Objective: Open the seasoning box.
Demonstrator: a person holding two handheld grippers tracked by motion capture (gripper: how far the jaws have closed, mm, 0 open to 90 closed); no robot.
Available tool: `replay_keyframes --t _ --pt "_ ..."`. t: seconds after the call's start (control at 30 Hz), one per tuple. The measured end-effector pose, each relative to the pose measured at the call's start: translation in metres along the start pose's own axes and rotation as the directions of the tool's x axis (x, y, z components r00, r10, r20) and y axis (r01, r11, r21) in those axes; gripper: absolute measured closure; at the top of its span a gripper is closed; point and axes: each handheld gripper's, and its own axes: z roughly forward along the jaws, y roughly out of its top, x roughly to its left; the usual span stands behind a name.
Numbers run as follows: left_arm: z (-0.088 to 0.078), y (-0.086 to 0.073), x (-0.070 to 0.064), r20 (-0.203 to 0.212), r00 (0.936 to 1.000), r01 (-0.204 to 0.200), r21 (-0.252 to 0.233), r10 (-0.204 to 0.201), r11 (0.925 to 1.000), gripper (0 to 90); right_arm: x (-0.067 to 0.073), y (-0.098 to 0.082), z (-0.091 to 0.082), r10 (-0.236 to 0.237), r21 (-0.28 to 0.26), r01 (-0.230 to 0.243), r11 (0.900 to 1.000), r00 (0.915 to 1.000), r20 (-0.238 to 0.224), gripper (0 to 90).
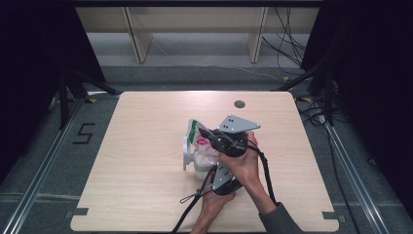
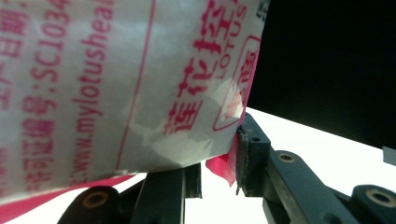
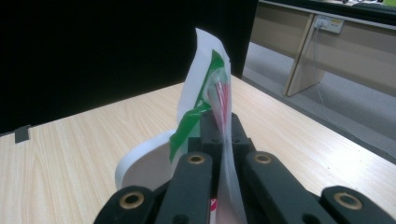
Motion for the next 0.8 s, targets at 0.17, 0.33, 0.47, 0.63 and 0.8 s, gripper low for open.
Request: replay_keyframes --t 0.17,0.33,0.47,0.63,0.8 --pt "0.0002 0.0005 0.0006 0.004 1.0000 0.000 -0.008 0.000 1.0000 74.3 0.0032 -0.0004 0.0013 0.034 0.008 -0.034 0.999 0.9993 -0.013 90.0" --pt "0.0018 -0.0008 0.0007 0.009 1.0000 0.002 -0.022 -0.002 0.9998 74.3 0.0027 -0.0008 0.0034 0.015 0.000 -0.015 1.000 0.9999 -0.005 90.0" --pt "0.0003 0.0007 0.0002 0.002 1.0000 -0.002 -0.006 0.002 1.0000 74.2 0.0017 -0.0001 0.0019 0.014 -0.003 -0.014 1.000 0.9998 0.011 90.0" --pt "0.0004 0.0008 -0.0005 0.000 1.0000 -0.004 -0.006 0.004 1.0000 74.2 0.0019 -0.0004 0.0028 0.016 -0.003 -0.016 1.000 0.9998 0.006 90.0" --pt "0.0010 -0.0009 -0.0002 0.004 1.0000 -0.002 -0.010 0.002 1.0000 74.2 0.0025 -0.0005 0.0033 0.004 0.017 -0.004 1.000 1.0000 -0.004 90.0"
